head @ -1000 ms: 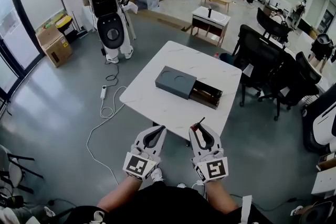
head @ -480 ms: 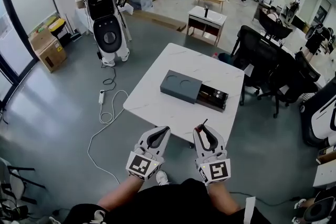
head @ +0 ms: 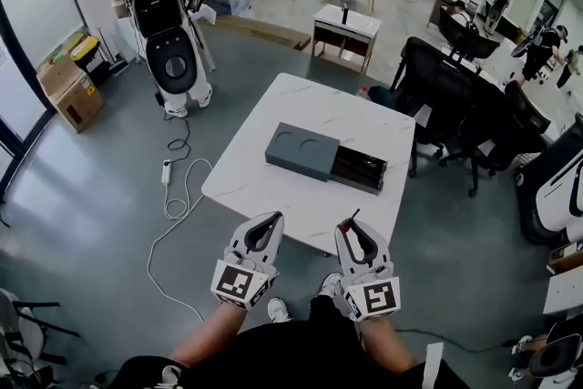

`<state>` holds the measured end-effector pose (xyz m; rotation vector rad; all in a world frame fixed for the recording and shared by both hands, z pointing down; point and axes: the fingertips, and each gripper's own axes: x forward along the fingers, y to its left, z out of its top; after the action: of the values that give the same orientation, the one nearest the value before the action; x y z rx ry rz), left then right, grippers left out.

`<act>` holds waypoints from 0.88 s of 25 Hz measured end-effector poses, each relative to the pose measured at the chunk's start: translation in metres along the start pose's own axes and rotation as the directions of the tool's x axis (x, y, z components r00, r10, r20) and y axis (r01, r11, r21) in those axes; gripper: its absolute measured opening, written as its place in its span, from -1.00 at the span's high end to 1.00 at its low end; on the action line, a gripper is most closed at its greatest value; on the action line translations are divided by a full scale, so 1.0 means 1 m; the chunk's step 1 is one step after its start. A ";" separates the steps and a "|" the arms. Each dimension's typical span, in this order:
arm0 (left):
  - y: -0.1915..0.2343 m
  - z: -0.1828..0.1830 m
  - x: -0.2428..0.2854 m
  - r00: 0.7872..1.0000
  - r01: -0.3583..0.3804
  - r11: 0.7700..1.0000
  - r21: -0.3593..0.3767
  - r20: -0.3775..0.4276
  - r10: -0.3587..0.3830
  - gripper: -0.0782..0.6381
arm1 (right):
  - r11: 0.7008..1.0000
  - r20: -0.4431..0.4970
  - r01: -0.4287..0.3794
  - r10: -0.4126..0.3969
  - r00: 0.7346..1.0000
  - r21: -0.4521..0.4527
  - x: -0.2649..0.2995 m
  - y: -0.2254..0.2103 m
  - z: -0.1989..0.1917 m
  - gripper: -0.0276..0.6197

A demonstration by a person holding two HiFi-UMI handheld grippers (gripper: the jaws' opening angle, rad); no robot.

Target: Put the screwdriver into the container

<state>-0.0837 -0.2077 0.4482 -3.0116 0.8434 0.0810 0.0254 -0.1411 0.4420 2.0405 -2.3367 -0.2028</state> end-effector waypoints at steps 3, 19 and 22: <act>0.003 0.003 0.021 1.000 -0.014 1.000 0.004 -0.003 0.014 0.77 | 0.999 0.027 0.016 -0.017 1.000 0.030 0.012 -0.022 0.001 0.58; -0.014 -0.007 0.173 0.999 -0.026 0.997 0.073 -0.031 0.028 0.77 | 0.998 0.003 0.002 -0.002 1.000 0.058 0.067 -0.163 -0.029 0.58; -0.021 -0.011 0.192 0.998 -0.035 0.996 0.077 -0.044 0.039 0.77 | 0.998 0.002 -0.016 0.016 1.000 0.066 0.076 -0.181 -0.036 0.58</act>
<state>0.0917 -0.2900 0.4487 -2.9380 0.8849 -0.0197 0.1970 -0.2425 0.4518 2.0498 -2.3910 -0.1278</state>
